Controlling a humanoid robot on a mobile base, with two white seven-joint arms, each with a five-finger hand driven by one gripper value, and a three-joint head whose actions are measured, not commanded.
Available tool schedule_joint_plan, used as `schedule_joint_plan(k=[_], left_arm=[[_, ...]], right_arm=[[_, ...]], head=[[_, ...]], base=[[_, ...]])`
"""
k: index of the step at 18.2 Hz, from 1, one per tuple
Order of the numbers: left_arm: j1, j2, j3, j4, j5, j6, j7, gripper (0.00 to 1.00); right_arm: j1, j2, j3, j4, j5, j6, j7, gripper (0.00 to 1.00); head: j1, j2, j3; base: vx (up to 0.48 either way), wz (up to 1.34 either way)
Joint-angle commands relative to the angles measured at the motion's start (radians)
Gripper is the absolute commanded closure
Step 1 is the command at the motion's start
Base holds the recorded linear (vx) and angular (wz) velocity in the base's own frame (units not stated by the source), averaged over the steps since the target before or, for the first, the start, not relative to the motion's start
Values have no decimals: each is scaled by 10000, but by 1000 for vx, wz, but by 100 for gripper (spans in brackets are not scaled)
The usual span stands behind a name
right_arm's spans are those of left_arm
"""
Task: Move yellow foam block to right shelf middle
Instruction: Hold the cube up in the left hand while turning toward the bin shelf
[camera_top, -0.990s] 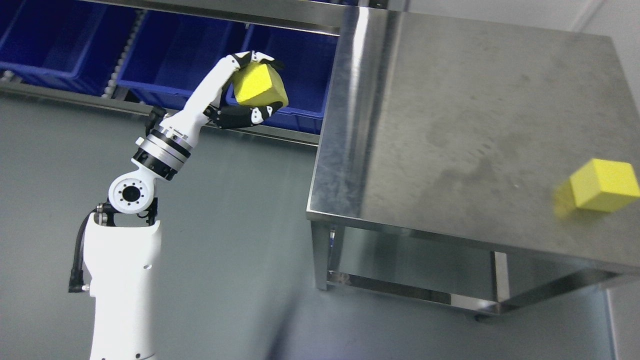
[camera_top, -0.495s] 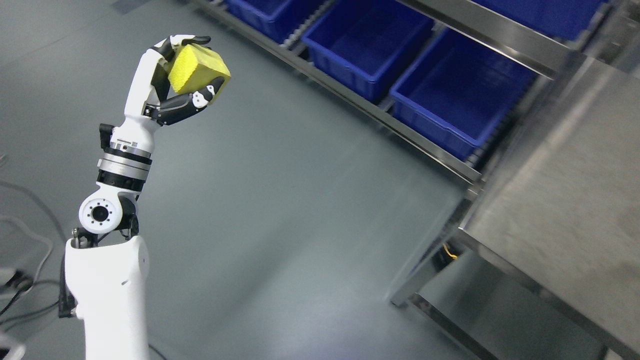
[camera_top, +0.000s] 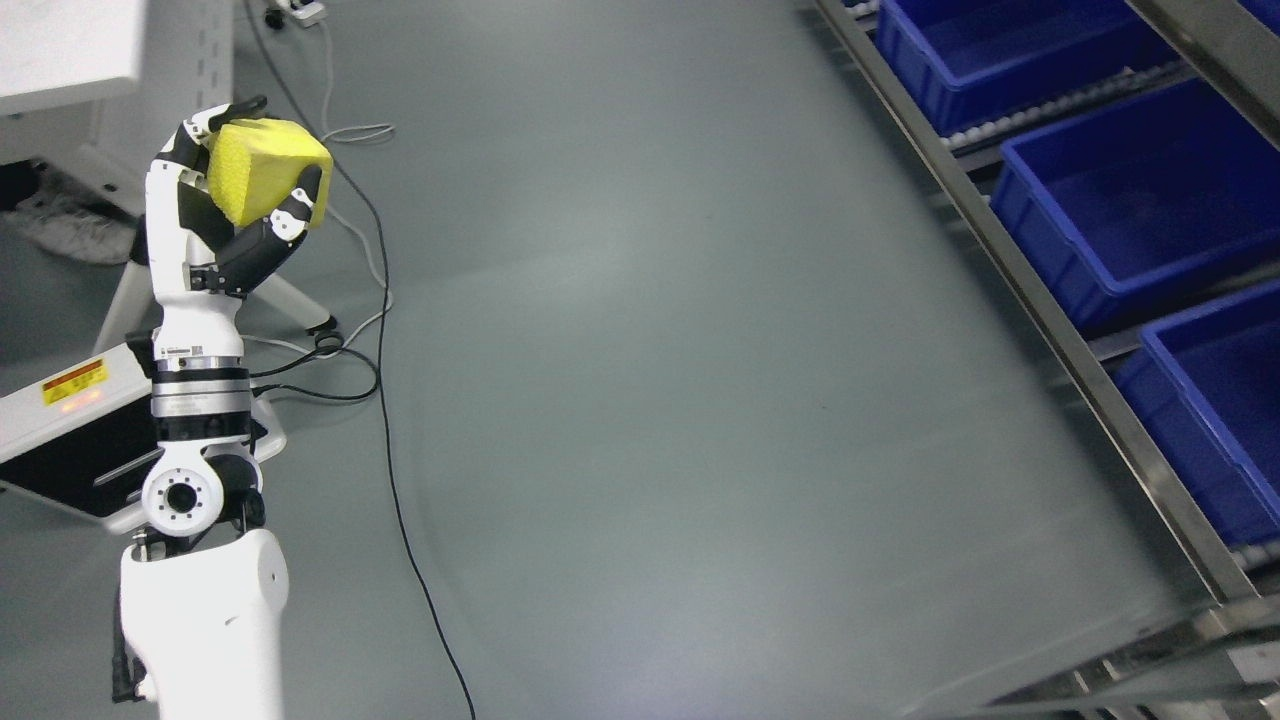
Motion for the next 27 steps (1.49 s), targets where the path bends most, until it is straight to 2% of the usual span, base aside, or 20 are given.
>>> schedule_joint_plan(k=[1,7,15,27], left_arm=[[375,126,-172,554,1156,-412,43,98],[421,126,-372,646,1404,-657,58,96],[437,126,-403,692,1388,-658,58,100],[437,126,-510,799,1327,-597,58,100]], right_arm=[[17,-175,0,-174,31,7,4,0],[17,-175,0,-174,31,7,4,0],[17,-175,0,-174,31,7,4,0],[17,-175,0,-174,31,7,4,0]], head=[[0,0,0],[0,0,0],[0,0,0],[0,0,0]], base=[[27,609],[62,239],[166,28],[379,-190]])
